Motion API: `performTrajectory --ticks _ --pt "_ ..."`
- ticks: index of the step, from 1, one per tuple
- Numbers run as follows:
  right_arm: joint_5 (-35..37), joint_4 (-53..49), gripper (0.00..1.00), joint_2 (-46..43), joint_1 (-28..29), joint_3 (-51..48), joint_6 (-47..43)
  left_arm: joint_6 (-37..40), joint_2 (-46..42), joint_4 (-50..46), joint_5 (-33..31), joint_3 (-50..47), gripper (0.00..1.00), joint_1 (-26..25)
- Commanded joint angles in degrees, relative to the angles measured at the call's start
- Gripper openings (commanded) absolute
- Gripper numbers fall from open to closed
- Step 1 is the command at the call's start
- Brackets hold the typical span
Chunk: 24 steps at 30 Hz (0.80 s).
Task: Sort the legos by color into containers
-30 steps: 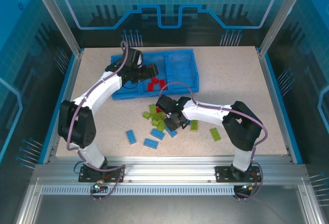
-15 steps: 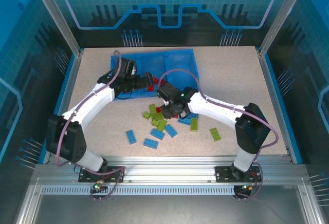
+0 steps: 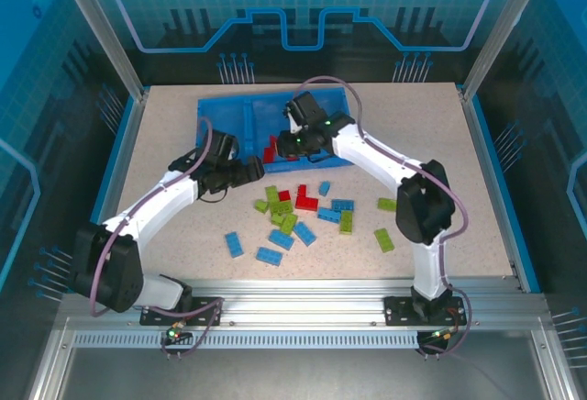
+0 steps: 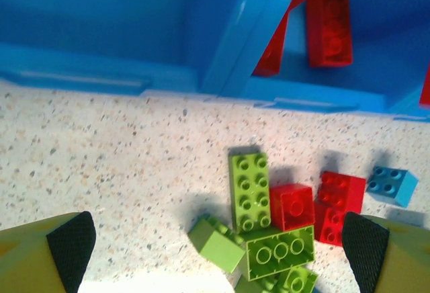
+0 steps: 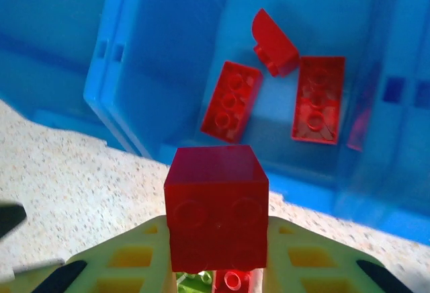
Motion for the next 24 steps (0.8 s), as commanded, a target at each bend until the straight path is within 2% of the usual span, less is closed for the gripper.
performTrajectory --ticks 1,5,9,14,16,21,24 --pt "-0.62 -4.62 0.28 4.54 -1.11 5.65 3.75 -1.92 -2.11 -1.03 -0.53 -2.22 0.99 0.25" --pt "-0.34 -6.17 0.29 8.66 -2.04 10.22 6.59 -2.59 -2.77 -1.01 -0.27 -3.83 0.99 0.25" --pt "-0.61 -5.50 0.34 11.18 -2.53 12.51 9.84 -3.38 -3.30 -0.33 0.23 -5.37 0.99 0.26" --pt "-1.82 -8.10 0.66 15.24 -2.45 19.54 9.16 -4.11 -3.37 0.00 0.73 -6.43 0.99 0.25" --pt "-1.75 -8.73 0.71 14.71 -2.07 20.46 7.76 -4.18 -3.71 -0.11 0.46 -6.56 0.99 0.27" --pt "0.98 -5.08 0.79 6.19 -0.03 11.96 1.50 -4.02 -4.27 -0.09 -0.04 -7.48 0.99 0.31" --pt "3.14 -2.41 0.80 -1.19 1.28 1.88 -5.24 -4.29 -4.31 -0.02 0.11 -8.09 0.99 0.25"
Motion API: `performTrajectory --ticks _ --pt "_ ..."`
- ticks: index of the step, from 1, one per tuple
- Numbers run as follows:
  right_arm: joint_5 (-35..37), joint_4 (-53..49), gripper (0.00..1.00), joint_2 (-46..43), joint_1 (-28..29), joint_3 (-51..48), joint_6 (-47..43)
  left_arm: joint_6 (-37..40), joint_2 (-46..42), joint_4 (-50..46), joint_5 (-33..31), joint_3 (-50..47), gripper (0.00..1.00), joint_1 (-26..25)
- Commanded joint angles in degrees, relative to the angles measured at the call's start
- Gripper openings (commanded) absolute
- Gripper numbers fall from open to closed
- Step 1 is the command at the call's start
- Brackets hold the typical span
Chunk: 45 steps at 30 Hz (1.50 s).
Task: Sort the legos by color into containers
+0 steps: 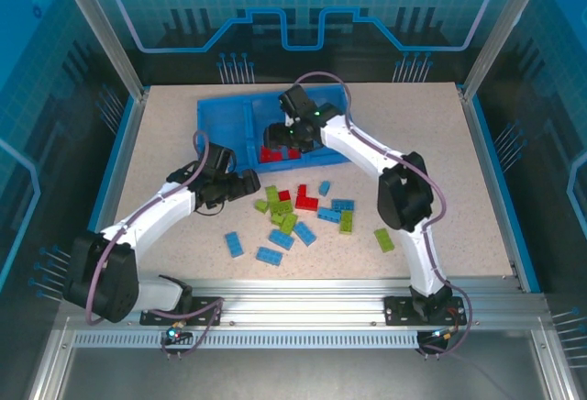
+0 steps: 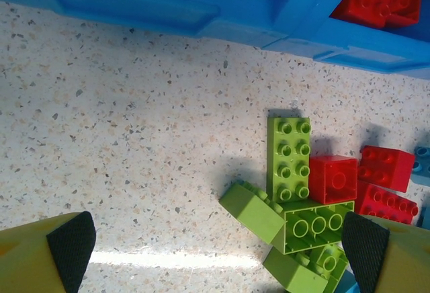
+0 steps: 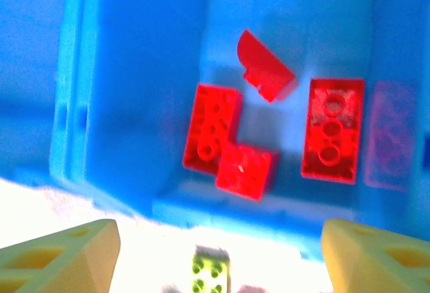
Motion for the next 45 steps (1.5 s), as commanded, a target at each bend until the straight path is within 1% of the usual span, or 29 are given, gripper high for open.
performTrajectory --ticks 1,5,8,11,16,20,26,28,32,39,45 --pt "2.49 2.03 0.80 -10.37 1.98 -9.81 -9.74 -1.51 -1.38 -0.14 0.05 -1.77 0.99 0.25" --pt "0.34 5.80 0.80 -19.39 2.03 -26.04 -22.74 -1.71 -1.99 0.48 0.27 -2.73 0.99 0.28" --pt "-0.68 5.14 0.80 -23.19 2.07 -33.71 -32.22 -1.67 -2.18 0.22 0.17 -2.90 0.99 0.25" --pt "-2.01 3.04 0.79 -24.25 2.07 -37.19 -38.93 -1.80 -2.67 0.04 -0.11 -3.19 0.99 0.25" --pt "-2.17 0.61 0.77 -21.95 2.87 -37.52 -44.98 -2.17 -3.34 -0.23 -0.36 -3.63 0.99 0.25" --pt "-0.19 -0.27 0.77 -18.34 4.35 -35.39 -46.75 -2.45 -3.50 -0.57 -0.41 -3.69 0.99 0.25" --pt "0.08 -0.84 0.76 -14.45 5.98 -33.46 -48.26 -2.61 -4.11 -0.97 -0.84 -3.95 0.99 0.30" --pt "-0.09 -1.20 0.74 -13.36 6.03 -32.79 -48.31 -2.55 -4.13 -1.02 -0.85 -4.09 0.99 0.27" --pt "0.46 -1.62 0.73 -11.22 6.19 -31.19 -48.20 -2.78 -3.99 -0.84 -0.72 -4.33 0.99 0.30" --pt "2.16 -1.76 0.72 -9.44 5.68 -30.73 -48.28 -2.73 -4.20 -0.83 -0.72 -4.61 0.99 0.25" --pt "2.79 -1.49 0.72 -9.73 5.49 -31.25 -47.66 -2.73 -4.14 -0.93 -0.84 -4.89 0.99 0.25"
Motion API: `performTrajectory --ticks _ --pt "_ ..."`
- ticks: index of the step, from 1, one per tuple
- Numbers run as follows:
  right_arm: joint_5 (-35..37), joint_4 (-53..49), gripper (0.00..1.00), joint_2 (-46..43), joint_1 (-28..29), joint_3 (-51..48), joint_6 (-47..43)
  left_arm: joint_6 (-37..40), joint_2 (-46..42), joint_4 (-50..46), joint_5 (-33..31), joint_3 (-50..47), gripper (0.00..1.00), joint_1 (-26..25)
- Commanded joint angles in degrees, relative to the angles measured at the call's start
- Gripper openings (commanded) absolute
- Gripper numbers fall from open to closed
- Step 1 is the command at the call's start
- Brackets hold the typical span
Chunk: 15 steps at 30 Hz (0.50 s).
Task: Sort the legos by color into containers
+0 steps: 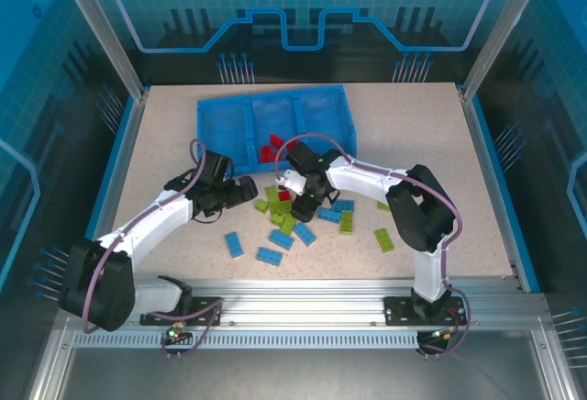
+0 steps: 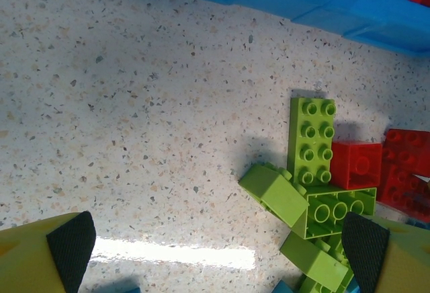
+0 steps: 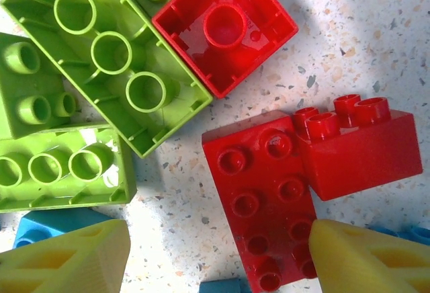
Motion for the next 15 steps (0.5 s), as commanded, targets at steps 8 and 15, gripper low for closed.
performTrajectory --ticks 8,15 --pt "1.06 -2.10 0.72 -3.00 1.29 -0.73 -0.95 -1.40 -1.16 -0.42 -0.66 -2.05 0.99 0.29" --pt "1.69 -1.50 0.71 -1.25 -0.06 -0.43 -1.94 -1.40 -1.16 -0.43 -0.65 -2.12 0.99 0.25"
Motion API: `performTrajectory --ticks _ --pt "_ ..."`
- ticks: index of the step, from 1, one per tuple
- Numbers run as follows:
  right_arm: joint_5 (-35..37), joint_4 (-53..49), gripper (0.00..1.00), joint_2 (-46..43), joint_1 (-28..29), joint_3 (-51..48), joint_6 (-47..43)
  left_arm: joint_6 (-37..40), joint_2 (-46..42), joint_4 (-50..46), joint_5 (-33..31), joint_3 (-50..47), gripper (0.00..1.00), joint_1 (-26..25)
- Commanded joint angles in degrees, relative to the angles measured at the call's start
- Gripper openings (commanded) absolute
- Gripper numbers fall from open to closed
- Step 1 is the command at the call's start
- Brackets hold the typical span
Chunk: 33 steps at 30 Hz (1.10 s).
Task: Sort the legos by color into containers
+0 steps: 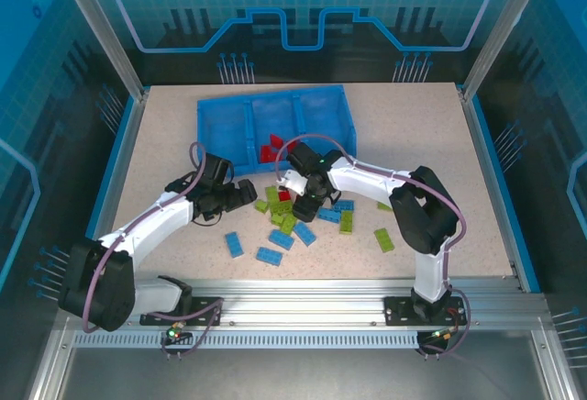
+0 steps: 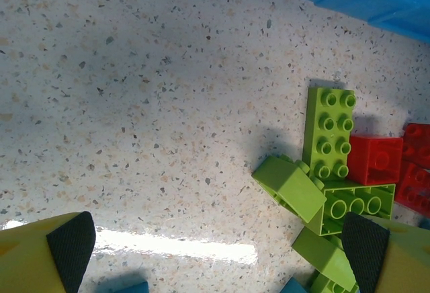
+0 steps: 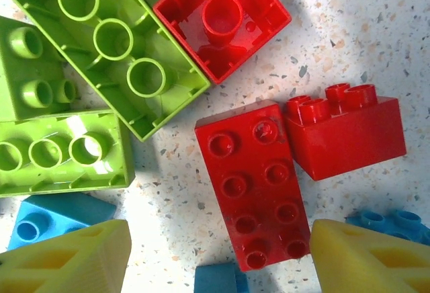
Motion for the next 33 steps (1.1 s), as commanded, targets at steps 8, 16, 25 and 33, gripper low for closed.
performTrajectory --ticks 8,16,25,33 --pt "-1.57 -1.48 0.71 3.99 -1.86 2.73 -2.53 -0.87 -1.56 -0.48 -0.88 -0.97 0.99 0.25" --pt "-2.40 -2.07 0.65 6.18 -1.30 2.87 -2.42 -0.83 -1.67 -0.30 -0.96 -1.15 0.99 0.25" --pt "-0.65 -2.86 0.49 5.93 -0.08 2.53 -2.03 -0.96 -2.09 -0.24 -1.16 -1.91 0.99 0.29" --pt "-4.13 -1.03 0.36 -0.16 -0.25 1.80 0.98 -1.33 -2.15 0.46 -1.03 -2.55 0.99 0.25"
